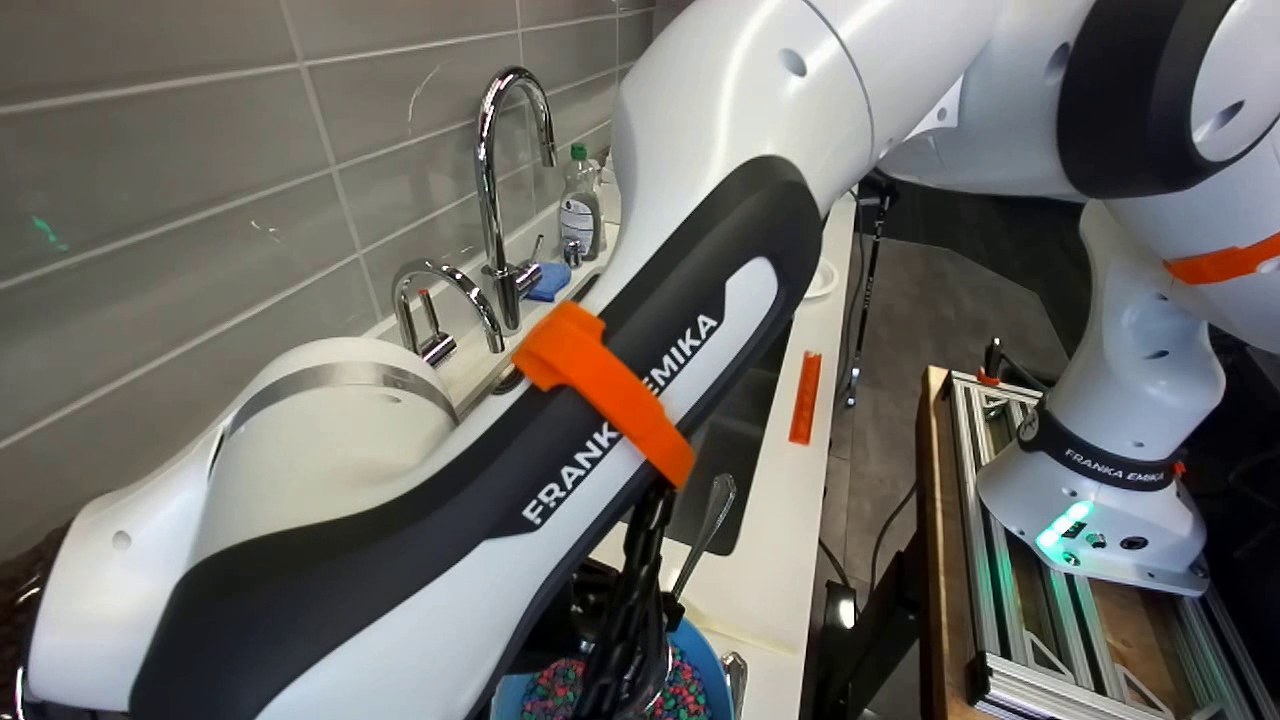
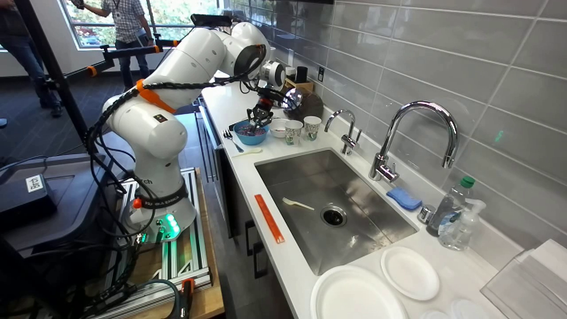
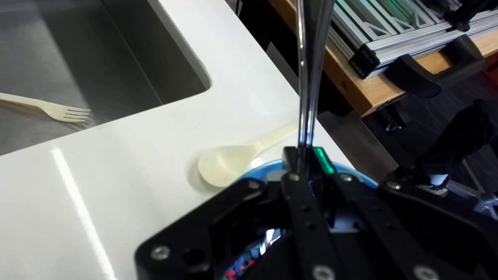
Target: Use the silver spoon to put cereal from the blue bowl into the white bowl.
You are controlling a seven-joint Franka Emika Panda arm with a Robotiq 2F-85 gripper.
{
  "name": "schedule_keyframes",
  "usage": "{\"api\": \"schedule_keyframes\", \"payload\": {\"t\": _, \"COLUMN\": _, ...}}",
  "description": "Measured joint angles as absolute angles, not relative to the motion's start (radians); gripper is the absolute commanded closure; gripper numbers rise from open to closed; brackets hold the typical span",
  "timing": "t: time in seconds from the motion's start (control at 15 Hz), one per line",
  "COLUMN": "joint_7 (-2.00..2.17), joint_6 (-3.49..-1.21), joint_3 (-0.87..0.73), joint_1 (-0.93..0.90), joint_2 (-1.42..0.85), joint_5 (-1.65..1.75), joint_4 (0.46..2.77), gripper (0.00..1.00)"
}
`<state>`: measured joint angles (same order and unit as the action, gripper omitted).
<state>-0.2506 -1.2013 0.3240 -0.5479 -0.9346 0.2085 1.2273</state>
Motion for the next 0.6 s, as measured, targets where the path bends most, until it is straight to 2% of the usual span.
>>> {"api": "schedule_keyframes", "payload": {"t": 0.6, "joint_7": -0.251, "joint_6": -1.201, "joint_3": 0.303, "joint_1": -0.575, "joint_2": -0.965, "joint_5": 0.220, "joint_4": 1.174, "gripper": 0.97}}
